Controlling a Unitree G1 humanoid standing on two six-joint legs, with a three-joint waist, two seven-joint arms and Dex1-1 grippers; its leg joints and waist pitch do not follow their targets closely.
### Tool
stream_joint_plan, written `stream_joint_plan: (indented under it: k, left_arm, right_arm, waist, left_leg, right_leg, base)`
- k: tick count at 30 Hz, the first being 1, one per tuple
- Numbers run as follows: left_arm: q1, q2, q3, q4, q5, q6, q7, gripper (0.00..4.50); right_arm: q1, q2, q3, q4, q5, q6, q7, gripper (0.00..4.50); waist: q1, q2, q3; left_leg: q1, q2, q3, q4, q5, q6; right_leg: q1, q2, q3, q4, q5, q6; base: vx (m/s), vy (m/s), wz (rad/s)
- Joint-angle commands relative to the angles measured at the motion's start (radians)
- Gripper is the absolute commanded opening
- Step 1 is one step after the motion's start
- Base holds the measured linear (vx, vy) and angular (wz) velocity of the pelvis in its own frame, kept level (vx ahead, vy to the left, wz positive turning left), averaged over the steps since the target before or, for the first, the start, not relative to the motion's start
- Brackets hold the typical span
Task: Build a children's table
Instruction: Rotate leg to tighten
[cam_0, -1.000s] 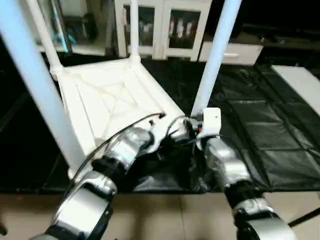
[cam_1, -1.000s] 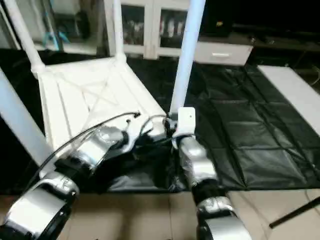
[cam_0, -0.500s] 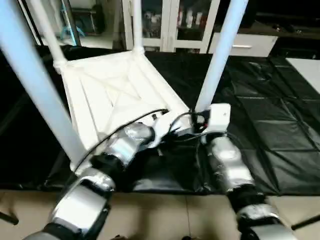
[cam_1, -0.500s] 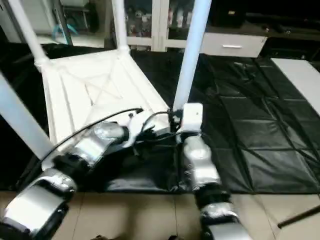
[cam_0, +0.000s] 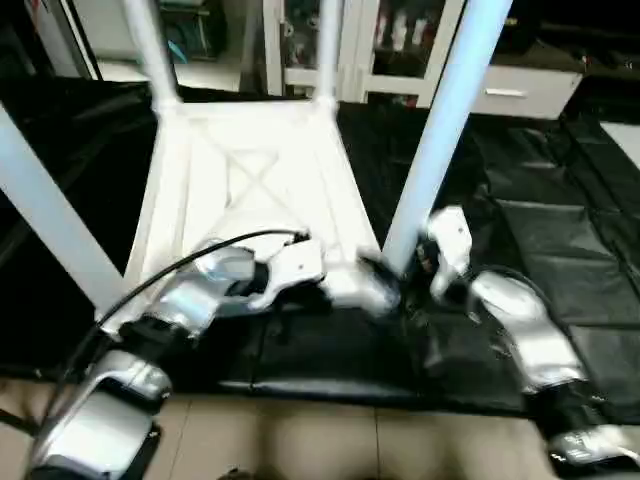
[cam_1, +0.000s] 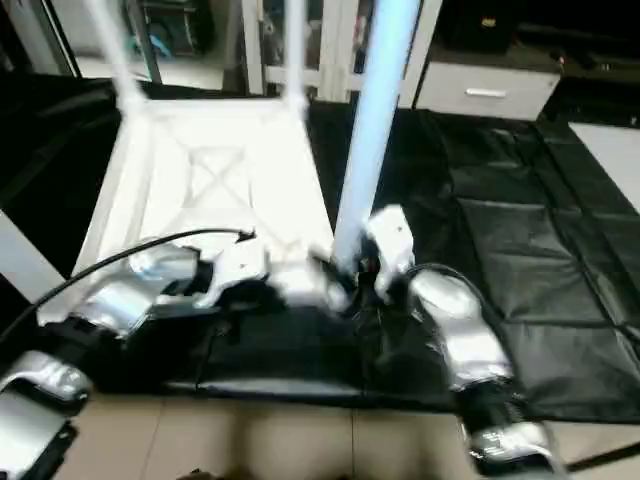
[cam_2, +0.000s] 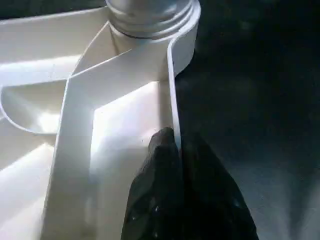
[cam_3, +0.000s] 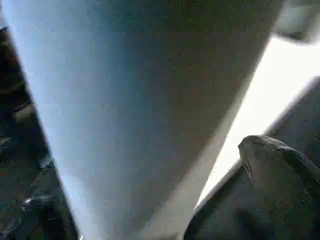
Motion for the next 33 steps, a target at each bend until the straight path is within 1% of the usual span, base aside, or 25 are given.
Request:
stream_joint_plan:
  k: [1,2,3,4,5,7,8,9,10,11,12,13,14,16,18,21,26,27,28,33]
  left_arm:
    - [0.056,-0.001,-0.131,-0.006,0.028,0.026,-0.151,0.00]
    - [0.062,0.008,-0.141,-0.030,0.020,0.041,-0.178,0.00]
    - [0.062,0.008,-0.141,-0.030,0.020,0.041,-0.178,0.00]
    - [0.068,0.024,-0.157,-0.062,0.010,0.063,-0.215,0.00]
    - [0.073,0.042,-0.172,-0.096,0.009,0.086,-0.245,0.00]
    - [0.075,0.048,-0.175,-0.107,0.009,0.092,-0.253,0.00]
    - [0.074,0.054,-0.184,-0.116,0.012,0.100,-0.269,0.00]
    - [0.076,0.060,-0.189,-0.129,0.014,0.112,-0.288,0.00]
    - [0.076,0.060,-0.189,-0.129,0.014,0.112,-0.288,0.00]
    - [0.078,0.064,-0.191,-0.141,0.015,0.121,-0.300,0.00]
    - [0.078,0.064,-0.191,-0.141,0.015,0.121,-0.300,0.00]
    - [0.080,0.066,-0.191,-0.151,0.016,0.130,-0.303,0.00]
    - [0.080,0.066,-0.191,-0.151,0.016,0.130,-0.303,0.00]
    - [0.084,0.073,-0.188,-0.165,0.018,0.140,-0.291,0.00]
    - [0.081,0.075,-0.186,-0.165,0.021,0.146,-0.280,0.00]
    - [0.076,0.074,-0.181,-0.166,0.021,0.153,-0.268,0.00]
    - [0.079,0.076,-0.177,-0.161,0.029,0.152,-0.251,0.00]
    - [0.080,0.075,-0.176,-0.159,0.031,0.152,-0.245,0.00]
    - [0.078,0.071,-0.176,-0.157,0.032,0.153,-0.240,0.00]
    - [0.077,0.069,-0.177,-0.154,0.032,0.151,-0.237,0.00]
  right_arm:
    - [0.006,-0.038,0.001,-0.005,0.004,0.047,0.058,4.48]
    - [0.011,-0.048,0.008,-0.021,0.018,0.073,0.092,4.48]
    - [0.011,-0.048,0.008,-0.021,0.018,0.073,0.092,4.48]
    - [0.018,-0.069,0.025,-0.041,0.029,0.097,0.144,4.48]
    - [0.029,-0.101,0.049,-0.074,0.043,0.134,0.211,4.48]
    - [0.032,-0.114,0.059,-0.086,0.048,0.144,0.232,4.48]
    - [0.041,-0.133,0.073,-0.102,0.044,0.149,0.252,4.48]
    - [0.048,-0.148,0.084,-0.114,0.036,0.150,0.269,4.48]
    - [0.048,-0.148,0.084,-0.114,0.036,0.150,0.269,4.48]
    - [0.053,-0.160,0.094,-0.122,0.033,0.152,0.287,4.48]
    - [0.053,-0.160,0.094,-0.122,0.033,0.152,0.287,4.48]
    - [0.059,-0.166,0.098,-0.124,0.027,0.154,0.305,4.22]
    - [0.059,-0.166,0.098,-0.124,0.027,0.154,0.305,4.22]
    - [0.067,-0.173,0.100,-0.135,0.026,0.164,0.333,4.10]
    - [0.067,-0.179,0.103,-0.144,0.035,0.173,0.348,3.86]
    - [0.067,-0.196,0.112,-0.151,0.049,0.185,0.381,3.67]
    - [0.064,-0.196,0.118,-0.132,0.046,0.180,0.400,3.25]
    - [0.062,-0.191,0.116,-0.128,0.046,0.179,0.400,3.25]
    - [0.059,-0.187,0.112,-0.125,0.045,0.181,0.402,3.12]
    - [0.053,-0.183,0.105,-0.120,0.041,0.169,0.404,2.64]
  waist:
    - [0.001,0.002,-0.059]
    - [0.003,0.001,-0.058]
    - [0.003,0.000,-0.056]
    - [0.005,0.004,-0.055]
    - [0.003,0.010,-0.057]
    - [0.005,0.007,-0.055]
    - [0.006,0.005,-0.057]
    - [0.010,0.006,-0.058]
    - [0.010,0.006,-0.058]
    - [0.012,0.005,-0.060]
    - [0.013,0.005,-0.061]
    - [0.017,0.005,-0.063]
    - [0.017,0.005,-0.063]
    - [0.019,0.007,-0.065]
    - [0.019,0.005,-0.065]
    - [0.022,-0.001,-0.065]
    - [0.024,0.002,-0.066]
    - [0.024,0.001,-0.066]
    - [0.024,-0.001,-0.066]
    - [0.024,0.000,-0.065]
  left_leg:
    - [0.011,0.061,-0.019,-0.063,-0.197,0.079]
    - [0.014,0.063,-0.021,-0.065,-0.236,0.053]
    - [0.016,0.065,-0.021,-0.068,-0.251,0.044]
    - [0.021,0.064,-0.020,-0.069,-0.280,0.024]
    - [0.022,0.065,-0.024,-0.073,-0.297,0.010]
    - [0.023,0.065,-0.020,-0.072,-0.304,0.009]
    - [0.021,0.064,-0.022,-0.072,-0.300,0.006]
    - [0.020,0.063,-0.022,-0.071,-0.285,0.006]
    - [0.020,0.063,-0.022,-0.071,-0.285,0.006]
    - [0.016,0.063,-0.023,-0.070,-0.263,0.008]
    - [0.015,0.063,-0.023,-0.070,-0.256,0.008]
    - [0.015,0.063,-0.023,-0.068,-0.243,0.008]
    - [0.015,0.063,-0.023,-0.068,-0.243,0.008]
    - [0.013,0.062,-0.024,-0.066,-0.229,0.011]
    - [0.012,0.061,-0.023,-0.066,-0.224,0.013]
    - [0.010,0.060,-0.023,-0.064,-0.218,0.022]
    - [0.011,0.062,-0.024,-0.063,-0.208,0.025]
    - [0.011,0.062,-0.024,-0.062,-0.210,0.025]
    - [0.010,0.062,-0.024,-0.063,-0.213,0.024]
    - [0.012,0.062,-0.025,-0.063,-0.220,0.019]
  right_leg:
    - [0.052,-0.053,0.054,-0.046,-0.168,-0.245]
    - [0.051,-0.054,0.055,-0.051,-0.210,-0.232]
    - [0.050,-0.054,0.056,-0.053,-0.229,-0.228]
    - [0.044,-0.055,0.058,-0.059,-0.261,-0.219]
    - [0.050,-0.052,0.058,-0.058,-0.266,-0.215]
    - [0.045,-0.050,0.060,-0.058,-0.251,-0.215]
    - [0.049,-0.051,0.061,-0.056,-0.251,-0.216]
    - [0.050,-0.052,0.062,-0.055,-0.245,-0.213]
    - [0.050,-0.052,0.062,-0.055,-0.245,-0.213]
    - [0.053,-0.052,0.062,-0.053,-0.230,-0.212]
    - [0.054,-0.053,0.061,-0.051,-0.224,-0.212]
    - [0.054,-0.053,0.061,-0.049,-0.204,-0.216]
    - [0.054,-0.053,0.061,-0.049,-0.204,-0.216]
    - [0.057,-0.051,0.060,-0.044,-0.165,-0.227]
    - [0.058,-0.050,0.059,-0.044,-0.156,-0.230]
    - [0.061,-0.053,0.059,-0.044,-0.172,-0.230]
    - [0.059,-0.052,0.058,-0.043,-0.167,-0.232]
    - [0.059,-0.052,0.058,-0.043,-0.167,-0.232]
    - [0.060,-0.053,0.058,-0.044,-0.173,-0.232]
    - [0.058,-0.053,0.058,-0.045,-0.188,-0.228]
  base:
    - [0.000,0.000,0.00]
    - [0.000,0.000,0.00]
    - [0.000,0.000,0.00]
    - [0.000,0.000,0.00]
    - [0.000,0.000,0.00]
    - [0.000,0.000,0.00]
    - [0.000,0.000,0.00]
    - [0.000,0.000,0.00]
    - [0.000,0.000,0.00]
    - [0.000,0.000,0.00]
    - [0.000,0.000,0.00]
    - [0.000,0.000,0.00]
    - [0.000,0.000,0.00]
    - [0.000,0.000,0.00]
    - [0.000,0.000,0.00]
    - [0.000,0.000,0.00]
    - [0.000,0.000,0.00]
    - [0.000,0.000,0.00]
    - [0.000,0.000,0.00]
    - [0.000,0.000,0.00]
